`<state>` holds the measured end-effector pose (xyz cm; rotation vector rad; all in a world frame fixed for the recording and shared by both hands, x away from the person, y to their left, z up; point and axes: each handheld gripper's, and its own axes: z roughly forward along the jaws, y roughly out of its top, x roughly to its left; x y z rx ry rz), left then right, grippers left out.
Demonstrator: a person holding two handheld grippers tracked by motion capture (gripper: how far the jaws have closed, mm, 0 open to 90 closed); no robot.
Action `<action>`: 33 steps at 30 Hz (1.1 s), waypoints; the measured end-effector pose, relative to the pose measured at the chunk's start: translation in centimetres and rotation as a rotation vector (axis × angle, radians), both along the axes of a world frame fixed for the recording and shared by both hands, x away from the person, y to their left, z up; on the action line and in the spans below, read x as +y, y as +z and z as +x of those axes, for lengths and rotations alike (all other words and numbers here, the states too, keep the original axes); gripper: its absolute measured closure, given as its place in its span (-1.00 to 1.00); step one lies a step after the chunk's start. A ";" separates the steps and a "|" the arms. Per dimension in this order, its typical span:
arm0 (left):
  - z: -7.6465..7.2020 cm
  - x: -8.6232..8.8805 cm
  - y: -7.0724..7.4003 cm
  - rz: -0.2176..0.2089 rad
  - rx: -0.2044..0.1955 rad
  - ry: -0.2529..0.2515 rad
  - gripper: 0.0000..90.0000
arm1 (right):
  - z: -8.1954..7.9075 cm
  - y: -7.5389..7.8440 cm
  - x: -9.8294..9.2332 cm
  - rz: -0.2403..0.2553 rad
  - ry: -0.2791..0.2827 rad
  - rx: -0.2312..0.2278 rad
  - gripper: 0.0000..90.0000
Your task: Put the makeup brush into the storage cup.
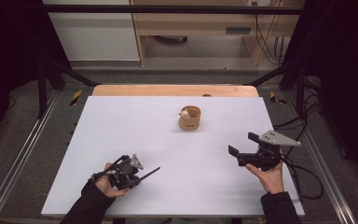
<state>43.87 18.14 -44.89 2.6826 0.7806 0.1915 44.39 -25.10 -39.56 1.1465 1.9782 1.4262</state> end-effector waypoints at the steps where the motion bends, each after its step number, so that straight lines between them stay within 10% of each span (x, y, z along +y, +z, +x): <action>1: 0.0 0.0 0.0 0.004 0.000 0.000 0.84 | 0.0 0.0 0.0 -0.001 0.000 -0.001 -0.90; 16: -0.3 0.3 0.9 -0.039 -0.020 -0.003 0.85 | 0.0 0.0 0.0 -0.008 0.002 0.001 -0.90; 33: -0.8 1.1 3.1 -0.213 -0.077 0.014 0.85 | 0.0 -0.1 0.3 -0.017 0.006 0.003 -0.90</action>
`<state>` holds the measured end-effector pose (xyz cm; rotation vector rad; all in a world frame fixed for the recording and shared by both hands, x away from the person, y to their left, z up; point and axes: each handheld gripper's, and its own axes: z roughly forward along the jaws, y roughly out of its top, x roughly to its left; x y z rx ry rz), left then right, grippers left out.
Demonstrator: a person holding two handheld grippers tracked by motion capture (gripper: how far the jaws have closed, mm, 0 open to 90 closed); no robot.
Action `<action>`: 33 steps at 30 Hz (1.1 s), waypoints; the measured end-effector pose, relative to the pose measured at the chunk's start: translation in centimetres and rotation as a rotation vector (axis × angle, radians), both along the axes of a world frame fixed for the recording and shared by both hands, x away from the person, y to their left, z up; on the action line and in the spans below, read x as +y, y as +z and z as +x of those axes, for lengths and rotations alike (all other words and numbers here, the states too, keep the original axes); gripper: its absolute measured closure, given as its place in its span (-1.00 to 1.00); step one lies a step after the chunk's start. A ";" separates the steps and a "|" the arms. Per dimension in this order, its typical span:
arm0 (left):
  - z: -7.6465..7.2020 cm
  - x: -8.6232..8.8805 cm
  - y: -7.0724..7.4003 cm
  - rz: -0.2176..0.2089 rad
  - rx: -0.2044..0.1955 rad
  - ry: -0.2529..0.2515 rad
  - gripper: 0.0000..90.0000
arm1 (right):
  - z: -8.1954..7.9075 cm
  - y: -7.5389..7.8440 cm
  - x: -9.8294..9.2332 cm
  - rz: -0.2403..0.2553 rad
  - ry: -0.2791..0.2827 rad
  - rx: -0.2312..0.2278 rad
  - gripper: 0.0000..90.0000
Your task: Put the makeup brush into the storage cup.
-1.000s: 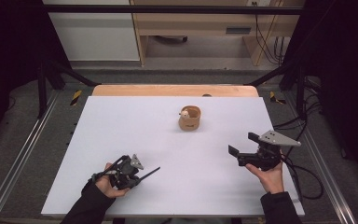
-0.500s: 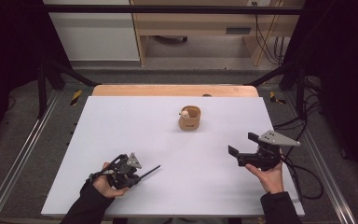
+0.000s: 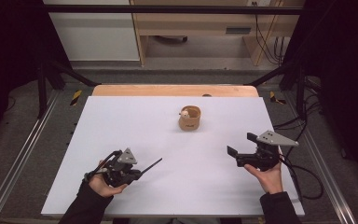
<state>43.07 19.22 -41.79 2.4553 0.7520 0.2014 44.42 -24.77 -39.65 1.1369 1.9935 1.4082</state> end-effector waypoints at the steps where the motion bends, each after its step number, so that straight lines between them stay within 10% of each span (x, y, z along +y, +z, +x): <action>1: 0.0 0.0 0.1 -0.009 -0.006 -0.003 0.85 | 0.0 0.0 0.0 0.000 0.000 0.000 -0.90; 17: -0.1 -1.1 1.9 -0.100 -0.017 -0.049 0.85 | -0.2 0.6 1.0 -0.036 0.015 -0.012 -0.89; 33: 1.8 -3.0 3.7 -0.055 -0.031 -0.144 0.85 | 0.0 2.3 3.9 -0.140 0.067 -0.016 -0.89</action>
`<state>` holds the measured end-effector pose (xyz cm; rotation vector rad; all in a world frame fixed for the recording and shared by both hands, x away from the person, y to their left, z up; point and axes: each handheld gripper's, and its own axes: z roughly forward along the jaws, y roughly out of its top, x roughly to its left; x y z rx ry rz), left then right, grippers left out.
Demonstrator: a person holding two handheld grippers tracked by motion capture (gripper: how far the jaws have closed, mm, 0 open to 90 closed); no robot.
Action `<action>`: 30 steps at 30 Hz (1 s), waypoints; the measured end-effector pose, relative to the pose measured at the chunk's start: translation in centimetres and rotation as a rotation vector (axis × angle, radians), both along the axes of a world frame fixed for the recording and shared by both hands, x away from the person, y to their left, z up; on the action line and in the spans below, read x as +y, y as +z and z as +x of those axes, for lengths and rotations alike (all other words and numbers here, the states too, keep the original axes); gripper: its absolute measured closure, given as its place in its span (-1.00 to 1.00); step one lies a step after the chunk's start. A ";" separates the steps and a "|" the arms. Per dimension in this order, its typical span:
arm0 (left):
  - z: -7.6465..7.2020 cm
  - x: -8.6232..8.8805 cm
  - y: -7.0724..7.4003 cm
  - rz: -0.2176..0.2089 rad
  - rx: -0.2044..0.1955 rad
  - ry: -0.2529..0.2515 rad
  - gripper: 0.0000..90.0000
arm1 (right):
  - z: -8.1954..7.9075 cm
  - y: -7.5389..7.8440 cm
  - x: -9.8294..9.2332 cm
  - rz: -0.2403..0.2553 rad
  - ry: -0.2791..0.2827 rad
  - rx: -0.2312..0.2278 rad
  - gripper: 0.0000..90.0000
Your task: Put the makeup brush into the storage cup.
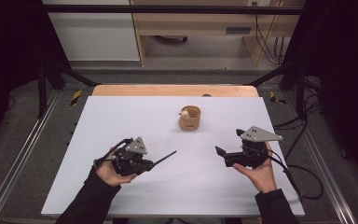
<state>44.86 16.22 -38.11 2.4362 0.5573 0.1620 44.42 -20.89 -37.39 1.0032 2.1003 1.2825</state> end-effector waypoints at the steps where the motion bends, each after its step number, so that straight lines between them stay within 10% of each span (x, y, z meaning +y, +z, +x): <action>1: 0.1 -0.2 0.1 -0.003 0.001 -0.006 0.85 | 0.0 0.0 0.0 0.000 0.000 0.000 -0.89; 30: 2.2 -4.1 0.8 0.073 0.028 -0.112 0.85 | -0.8 1.4 5.6 -0.226 0.165 0.001 -0.84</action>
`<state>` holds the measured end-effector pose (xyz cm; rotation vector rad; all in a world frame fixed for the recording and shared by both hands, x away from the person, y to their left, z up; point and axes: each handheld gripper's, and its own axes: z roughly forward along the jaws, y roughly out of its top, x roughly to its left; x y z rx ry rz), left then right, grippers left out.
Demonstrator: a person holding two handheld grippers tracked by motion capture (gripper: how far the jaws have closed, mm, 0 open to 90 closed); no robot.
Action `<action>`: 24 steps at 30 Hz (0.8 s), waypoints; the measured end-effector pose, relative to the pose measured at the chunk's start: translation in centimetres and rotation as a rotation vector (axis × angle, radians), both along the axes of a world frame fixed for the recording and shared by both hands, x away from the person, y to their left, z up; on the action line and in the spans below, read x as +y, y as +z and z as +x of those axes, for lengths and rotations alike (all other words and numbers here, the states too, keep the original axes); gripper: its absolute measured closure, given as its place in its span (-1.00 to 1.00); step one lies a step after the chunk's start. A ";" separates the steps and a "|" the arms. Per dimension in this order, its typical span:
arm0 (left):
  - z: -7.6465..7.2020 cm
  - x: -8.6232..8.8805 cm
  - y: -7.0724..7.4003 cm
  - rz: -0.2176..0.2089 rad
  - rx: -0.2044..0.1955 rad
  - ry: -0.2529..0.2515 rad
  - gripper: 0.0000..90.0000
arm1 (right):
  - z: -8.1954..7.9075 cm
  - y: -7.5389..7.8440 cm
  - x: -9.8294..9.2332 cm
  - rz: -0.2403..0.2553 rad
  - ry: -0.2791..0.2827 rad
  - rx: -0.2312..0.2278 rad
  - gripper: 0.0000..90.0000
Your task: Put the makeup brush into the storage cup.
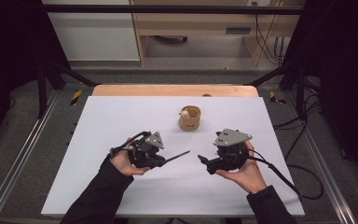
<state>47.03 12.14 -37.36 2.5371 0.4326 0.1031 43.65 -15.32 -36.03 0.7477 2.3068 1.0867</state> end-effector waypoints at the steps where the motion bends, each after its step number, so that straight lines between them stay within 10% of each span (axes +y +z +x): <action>1: 0.0 -0.1 0.0 0.003 0.004 -0.002 0.85 | 0.0 0.0 0.1 -0.007 0.005 0.002 -0.84; 24: 0.0 -1.9 -0.5 0.050 0.053 -0.050 0.85 | -0.7 -1.6 3.4 -0.214 0.172 0.054 -0.67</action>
